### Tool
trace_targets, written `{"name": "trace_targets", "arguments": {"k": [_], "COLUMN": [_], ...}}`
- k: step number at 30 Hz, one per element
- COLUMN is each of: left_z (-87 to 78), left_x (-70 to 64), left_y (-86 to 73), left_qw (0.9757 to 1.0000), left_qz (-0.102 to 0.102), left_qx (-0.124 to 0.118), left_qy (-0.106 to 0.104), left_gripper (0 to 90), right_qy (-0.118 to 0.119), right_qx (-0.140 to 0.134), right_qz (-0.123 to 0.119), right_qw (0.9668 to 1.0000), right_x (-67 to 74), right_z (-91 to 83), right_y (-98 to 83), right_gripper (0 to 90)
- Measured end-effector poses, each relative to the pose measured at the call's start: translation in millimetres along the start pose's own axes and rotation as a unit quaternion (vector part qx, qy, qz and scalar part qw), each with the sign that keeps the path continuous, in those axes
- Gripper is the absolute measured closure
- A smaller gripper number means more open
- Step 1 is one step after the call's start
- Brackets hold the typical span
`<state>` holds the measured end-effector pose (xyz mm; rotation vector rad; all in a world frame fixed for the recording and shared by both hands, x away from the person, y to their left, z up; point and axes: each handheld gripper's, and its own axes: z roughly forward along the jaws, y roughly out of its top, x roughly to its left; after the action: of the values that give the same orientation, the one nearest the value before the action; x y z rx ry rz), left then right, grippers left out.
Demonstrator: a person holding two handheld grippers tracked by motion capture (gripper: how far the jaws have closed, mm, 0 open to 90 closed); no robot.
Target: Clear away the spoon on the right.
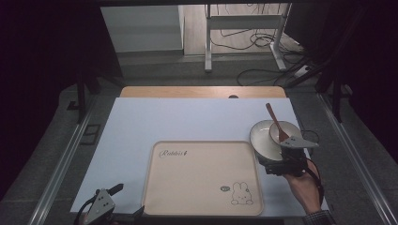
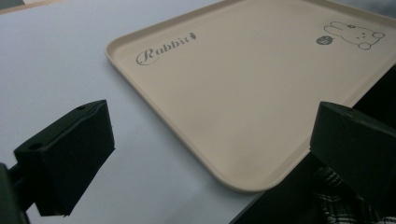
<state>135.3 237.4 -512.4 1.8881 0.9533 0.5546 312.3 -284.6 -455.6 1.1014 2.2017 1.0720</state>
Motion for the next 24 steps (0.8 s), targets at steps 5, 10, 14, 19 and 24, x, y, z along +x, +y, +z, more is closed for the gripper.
{"name": "trace_targets", "arguments": {"k": [5, 10, 14, 19, 24], "left_z": [0.0, -0.1, -0.1, 0.0, 0.0], "left_x": [0.0, 0.0, 0.1, 0.0, -0.1], "left_y": [0.0, 0.0, -0.1, 0.0, 0.0], "left_qw": [1.0, 1.0, 1.0, 1.0, 1.0], "left_qz": [0.0, 0.0, 0.0, 0.001, 0.001], "left_qx": [0.0, 0.0, 0.0, 0.0, 0.0], "left_qy": [0.0, 0.0, -0.001, -0.001, -0.002], "left_gripper": [0.0, 0.0, 0.0, 0.0, 0.0], "right_qy": [0.001, -0.002, -0.003, -0.007, -0.014], "right_qx": [0.0, 0.003, 0.005, 0.013, 0.02], "right_qz": [0.001, 0.01, 0.017, 0.016, 0.015], "right_qw": [1.0, 0.9999, 0.9998, 0.9998, 0.9996], "right_x": [-6.3, -14.4, -20.8, -25.7, -29.7], "right_z": [4.5, 10.5, 14.9, 22.6, 31.3], "right_y": [6.0, 14.3, 19.8, 26.4, 31.7], "right_gripper": [0.0, 0.0, 0.0, 0.0, 0.0]}}
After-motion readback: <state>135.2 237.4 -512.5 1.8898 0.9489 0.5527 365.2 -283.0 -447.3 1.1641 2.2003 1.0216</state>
